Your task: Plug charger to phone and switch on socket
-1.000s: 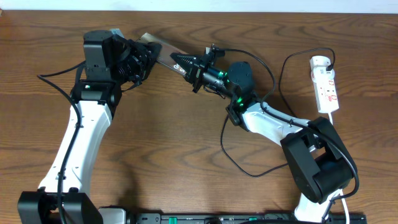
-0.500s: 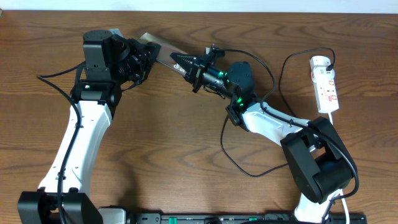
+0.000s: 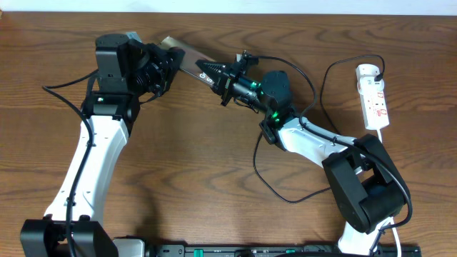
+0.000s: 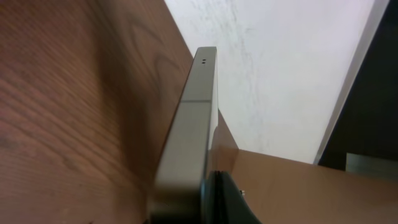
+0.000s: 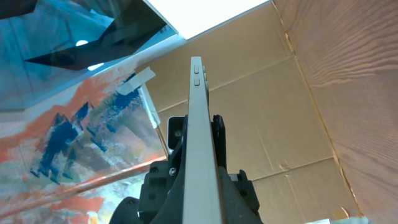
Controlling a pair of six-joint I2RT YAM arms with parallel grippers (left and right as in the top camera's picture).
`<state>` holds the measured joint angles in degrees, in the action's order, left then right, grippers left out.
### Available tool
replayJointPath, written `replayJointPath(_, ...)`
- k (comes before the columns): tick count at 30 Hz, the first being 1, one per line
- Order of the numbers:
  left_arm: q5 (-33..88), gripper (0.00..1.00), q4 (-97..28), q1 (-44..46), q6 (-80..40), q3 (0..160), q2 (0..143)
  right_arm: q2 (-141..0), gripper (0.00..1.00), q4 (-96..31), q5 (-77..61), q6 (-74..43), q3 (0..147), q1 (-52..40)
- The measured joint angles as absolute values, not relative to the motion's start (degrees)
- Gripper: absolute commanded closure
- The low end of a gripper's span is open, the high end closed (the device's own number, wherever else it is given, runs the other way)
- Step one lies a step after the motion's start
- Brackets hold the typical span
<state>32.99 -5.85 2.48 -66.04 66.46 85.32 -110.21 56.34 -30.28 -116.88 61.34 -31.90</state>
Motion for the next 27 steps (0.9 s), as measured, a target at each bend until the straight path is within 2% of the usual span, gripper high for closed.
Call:
replayJointPath(21,32.86,0.93,-4.05,2.74,-66.02,66.46,85.49,-110.21,0.99,56.69,-29.43,-116.57,61.36,-31.90)
replayJointPath(27,32.82,0.92,-4.05,2.74,-66.00,66.46,85.52,-110.21,0.92,56.31,-29.54,-116.42,61.41,-31.90)
